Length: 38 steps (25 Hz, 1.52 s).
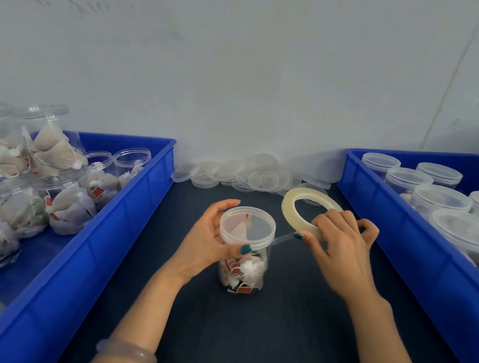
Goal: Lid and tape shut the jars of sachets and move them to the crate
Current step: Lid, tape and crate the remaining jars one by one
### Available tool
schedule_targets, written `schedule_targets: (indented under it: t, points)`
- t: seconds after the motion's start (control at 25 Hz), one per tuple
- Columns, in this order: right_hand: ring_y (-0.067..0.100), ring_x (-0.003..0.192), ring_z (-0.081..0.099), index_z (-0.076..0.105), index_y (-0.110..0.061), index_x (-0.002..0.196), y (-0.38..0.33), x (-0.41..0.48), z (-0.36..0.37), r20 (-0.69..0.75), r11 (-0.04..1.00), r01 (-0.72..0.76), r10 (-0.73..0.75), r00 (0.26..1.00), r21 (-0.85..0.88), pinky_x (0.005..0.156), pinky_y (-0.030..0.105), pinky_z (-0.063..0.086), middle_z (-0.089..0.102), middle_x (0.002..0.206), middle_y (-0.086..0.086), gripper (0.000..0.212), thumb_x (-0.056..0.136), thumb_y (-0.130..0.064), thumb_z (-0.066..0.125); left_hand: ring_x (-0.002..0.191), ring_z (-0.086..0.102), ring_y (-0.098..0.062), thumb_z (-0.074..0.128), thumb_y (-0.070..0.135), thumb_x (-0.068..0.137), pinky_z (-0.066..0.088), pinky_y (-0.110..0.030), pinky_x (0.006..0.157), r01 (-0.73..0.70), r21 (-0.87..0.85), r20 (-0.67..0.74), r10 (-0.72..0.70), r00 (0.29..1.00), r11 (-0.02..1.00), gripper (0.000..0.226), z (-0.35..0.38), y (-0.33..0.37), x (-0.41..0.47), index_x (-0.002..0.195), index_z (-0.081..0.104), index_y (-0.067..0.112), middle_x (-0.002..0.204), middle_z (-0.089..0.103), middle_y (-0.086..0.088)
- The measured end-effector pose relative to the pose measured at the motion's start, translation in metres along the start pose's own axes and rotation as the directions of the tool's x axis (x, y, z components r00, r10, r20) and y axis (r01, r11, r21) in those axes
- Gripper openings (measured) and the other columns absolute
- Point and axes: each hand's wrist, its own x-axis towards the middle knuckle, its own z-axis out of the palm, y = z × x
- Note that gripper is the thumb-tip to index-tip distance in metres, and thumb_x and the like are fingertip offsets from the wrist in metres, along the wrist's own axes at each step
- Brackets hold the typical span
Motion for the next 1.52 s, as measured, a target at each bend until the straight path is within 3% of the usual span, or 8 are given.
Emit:
schedule_targets:
  t: [0.12,0.24,0.48,0.8,0.92,1.12,1.36,1.52]
  points:
    - [0.009,0.090,0.041,0.060,-0.025,0.086,-0.008,0.000,0.003,-0.015,0.999,-0.018,0.018,1.000,0.030,0.084,0.030,0.014,0.051,0.090,-0.013,0.049,0.089,-0.066,0.034,0.111,0.064,0.000,0.086,0.003,0.065,0.054,-0.018,0.082,0.039,-0.021,0.096,-0.036,0.995,0.999,0.079,-0.001,0.001,-0.002,0.133,0.048,0.018,0.118,0.068,0.020]
    - [0.007,0.089,0.039,0.061,-0.026,0.086,-0.015,0.000,0.007,0.038,0.999,0.002,-0.004,0.999,0.053,0.084,0.032,0.015,0.051,0.089,-0.014,0.048,0.088,-0.065,0.032,0.114,0.064,-0.006,0.096,0.028,0.056,0.054,-0.022,0.083,0.068,-0.064,0.159,-0.057,0.986,0.996,0.091,-0.003,0.004,-0.005,0.132,0.049,0.014,0.120,0.068,0.013]
    - [0.008,0.088,0.039,0.060,-0.026,0.087,-0.024,-0.005,0.012,0.041,0.996,0.032,-0.035,0.999,0.089,0.081,0.031,0.015,0.051,0.089,-0.014,0.010,0.087,-0.030,0.069,0.119,0.058,0.001,0.087,0.026,0.061,0.047,-0.013,0.091,0.012,0.017,0.150,-0.014,0.989,1.000,0.079,0.013,0.005,-0.010,0.131,0.050,0.025,0.124,0.063,0.024]
    - [0.010,0.088,0.045,0.052,-0.030,0.085,-0.018,-0.003,0.003,0.041,0.992,0.105,-0.108,0.993,0.076,0.082,0.033,0.018,0.051,0.088,-0.014,0.038,0.100,-0.054,0.027,0.115,0.060,0.002,0.089,0.017,0.062,0.050,-0.014,0.086,-0.042,0.021,0.051,0.041,0.998,0.999,0.086,0.005,0.006,-0.005,0.137,0.048,0.026,0.121,0.064,0.023]
    - [0.013,0.087,0.048,0.054,-0.027,0.085,-0.018,-0.003,0.000,0.021,0.994,0.104,-0.105,0.994,0.023,0.083,0.034,0.020,0.052,0.088,-0.013,0.038,0.099,-0.052,0.030,0.114,0.063,-0.004,0.093,0.016,0.060,0.052,-0.016,0.086,-0.017,-0.016,0.060,0.018,0.998,1.000,0.080,-0.003,0.004,-0.005,0.129,0.053,0.021,0.119,0.068,0.018]
    - [0.015,0.083,0.053,0.059,-0.023,0.073,-0.021,-0.002,-0.003,-0.093,0.995,-0.013,0.004,0.996,-0.103,0.086,0.038,0.024,0.058,0.081,-0.009,0.053,0.089,-0.069,0.038,0.118,0.063,-0.014,0.097,0.048,0.045,0.053,-0.024,0.090,0.020,-0.095,0.104,-0.010,0.994,0.995,0.098,-0.007,0.007,-0.007,0.127,0.056,0.012,0.124,0.069,0.002]
    - [0.010,0.096,0.040,0.048,-0.028,0.090,-0.021,-0.004,0.010,0.156,0.993,0.054,-0.071,0.985,0.105,0.090,0.034,0.019,0.045,0.094,-0.015,0.049,0.097,-0.063,0.014,0.125,0.059,-0.017,0.093,0.046,0.057,0.052,-0.025,0.092,0.054,-0.151,0.241,-0.016,0.970,0.987,0.082,-0.006,0.007,-0.012,0.131,0.062,0.028,0.134,0.064,-0.001]
    - [0.006,0.095,0.036,0.049,-0.034,0.093,-0.020,-0.002,0.009,0.170,0.991,0.048,-0.069,0.983,0.125,0.089,0.031,0.016,0.045,0.095,-0.018,0.043,0.097,-0.062,0.016,0.131,0.052,-0.013,0.090,0.050,0.059,0.045,-0.037,0.109,0.048,-0.063,0.276,-0.029,0.961,0.997,0.086,-0.009,0.015,-0.013,0.136,0.054,0.034,0.144,0.051,0.001]
